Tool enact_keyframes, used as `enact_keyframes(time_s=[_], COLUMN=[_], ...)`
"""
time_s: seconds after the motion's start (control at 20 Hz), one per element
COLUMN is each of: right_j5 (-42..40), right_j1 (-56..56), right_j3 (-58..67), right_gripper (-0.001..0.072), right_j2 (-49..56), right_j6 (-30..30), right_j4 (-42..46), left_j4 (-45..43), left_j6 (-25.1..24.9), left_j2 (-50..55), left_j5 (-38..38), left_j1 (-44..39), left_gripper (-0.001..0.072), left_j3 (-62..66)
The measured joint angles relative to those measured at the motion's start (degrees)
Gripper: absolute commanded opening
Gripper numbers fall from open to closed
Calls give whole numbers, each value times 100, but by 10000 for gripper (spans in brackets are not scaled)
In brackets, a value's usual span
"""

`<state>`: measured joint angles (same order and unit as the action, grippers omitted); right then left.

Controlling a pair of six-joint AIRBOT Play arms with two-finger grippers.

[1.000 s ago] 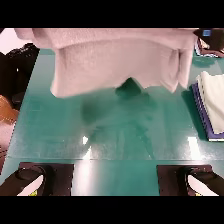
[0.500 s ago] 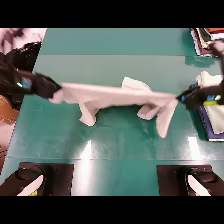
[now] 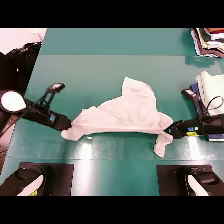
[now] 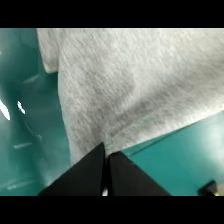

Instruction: Fold the shirts.

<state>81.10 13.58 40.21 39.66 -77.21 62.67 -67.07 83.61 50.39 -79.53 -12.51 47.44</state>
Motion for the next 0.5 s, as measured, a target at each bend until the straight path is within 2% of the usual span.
enact_keyframes(time_s=[0.05,0.1,0.15,0.2,0.5], right_j5=[-4,-11,-26,-33,-98], right_j1=[0,0,0,-7,-7], right_j3=[-116,-210,-275,-319,-317], right_gripper=[17,87,248,307,313], right_j2=[-13,-24,-31,-35,-46], right_j6=[0,0,0,0,2], right_j4=[-68,-118,-142,-177,-275], left_j4=[149,251,313,400,570], left_j6=[-2,-7,-7,0,2], left_j2=[-2,-2,-2,-2,-2], left_j5=[0,11,28,72,442], left_j1=[2,0,2,4,4], left_gripper=[79,342,529,528,529], left_j3=[-155,-295,-389,-463,-442])
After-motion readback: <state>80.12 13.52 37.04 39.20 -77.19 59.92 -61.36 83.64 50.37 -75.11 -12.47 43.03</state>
